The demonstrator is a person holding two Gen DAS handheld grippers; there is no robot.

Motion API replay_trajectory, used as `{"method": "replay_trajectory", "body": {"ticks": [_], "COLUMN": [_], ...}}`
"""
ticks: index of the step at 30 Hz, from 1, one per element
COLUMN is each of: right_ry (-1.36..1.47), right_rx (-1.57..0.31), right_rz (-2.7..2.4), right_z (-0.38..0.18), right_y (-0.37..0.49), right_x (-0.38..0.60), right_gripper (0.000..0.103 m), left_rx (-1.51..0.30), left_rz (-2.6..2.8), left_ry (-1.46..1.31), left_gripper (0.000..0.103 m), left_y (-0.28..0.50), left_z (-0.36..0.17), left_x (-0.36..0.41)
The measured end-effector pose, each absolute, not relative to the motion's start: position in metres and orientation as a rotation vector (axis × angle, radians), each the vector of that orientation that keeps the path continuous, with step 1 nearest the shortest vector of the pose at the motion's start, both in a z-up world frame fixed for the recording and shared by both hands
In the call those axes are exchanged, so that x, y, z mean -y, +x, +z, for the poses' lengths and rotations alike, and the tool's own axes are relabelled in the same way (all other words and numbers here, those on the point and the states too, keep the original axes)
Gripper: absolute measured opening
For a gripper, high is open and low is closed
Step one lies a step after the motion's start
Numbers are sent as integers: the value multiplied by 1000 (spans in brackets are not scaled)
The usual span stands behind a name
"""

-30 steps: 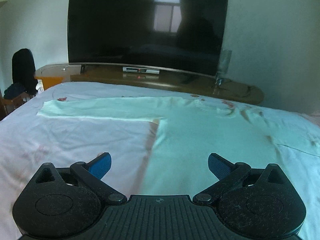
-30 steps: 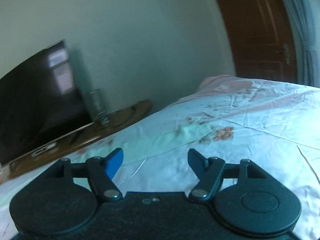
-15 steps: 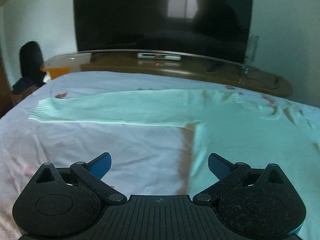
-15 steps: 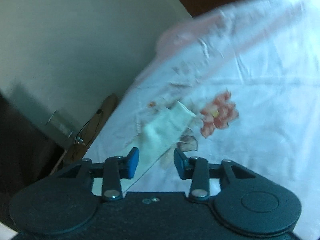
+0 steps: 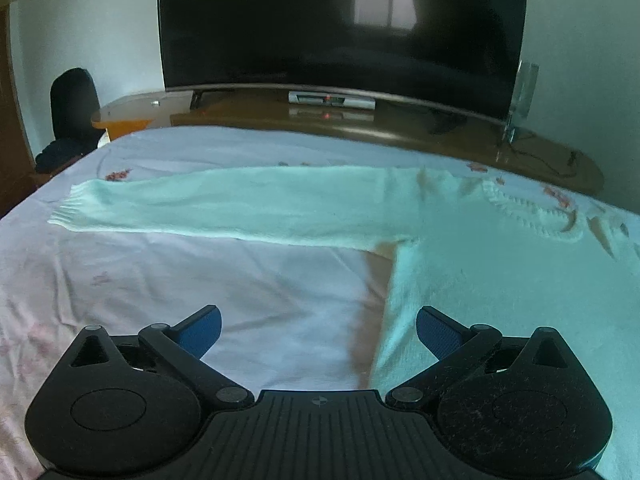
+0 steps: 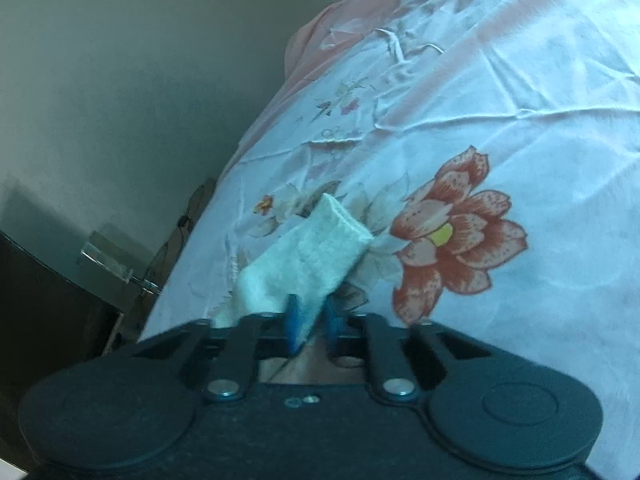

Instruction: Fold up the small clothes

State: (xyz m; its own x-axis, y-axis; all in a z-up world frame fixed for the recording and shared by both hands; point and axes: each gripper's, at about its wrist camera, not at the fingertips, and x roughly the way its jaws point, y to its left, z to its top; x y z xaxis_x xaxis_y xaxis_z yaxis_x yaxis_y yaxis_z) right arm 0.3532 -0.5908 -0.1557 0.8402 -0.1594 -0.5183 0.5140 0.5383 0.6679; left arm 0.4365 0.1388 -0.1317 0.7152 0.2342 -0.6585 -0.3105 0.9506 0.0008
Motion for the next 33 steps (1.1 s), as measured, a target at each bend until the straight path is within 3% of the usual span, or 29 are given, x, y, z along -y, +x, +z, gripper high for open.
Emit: {"method": "replay_trajectory", "body": {"ticks": [4,11,19,30,32,33], "right_ry": [906,598,328,130,87,62], "right_rx": [-435,-465,-493,-699,-722,-703], "right_rz": [-395,-347,-11,282,314,322], "right_z": [-152,-108,-73,-123,-133,-132], "right_y": [352,380,422,467,469,468], "right_x": [596,546,365,132,111,104], "right_gripper": [4,4,4,5,14,24], "left_rx": [-742,-749,-762,-811,-801,-792], "left_rz": [295,250,182,92,65,53], "left_ry": [-94,-102,-129,-143,-166,-162], "left_gripper": [103,103,103,103,103,103], "left_y": [448,447,442,441,446,450], "left_z": [-136,-135,-134,-123,-122,-121], "left_x": [-135,-140,-170,-204,-199,-192]}}
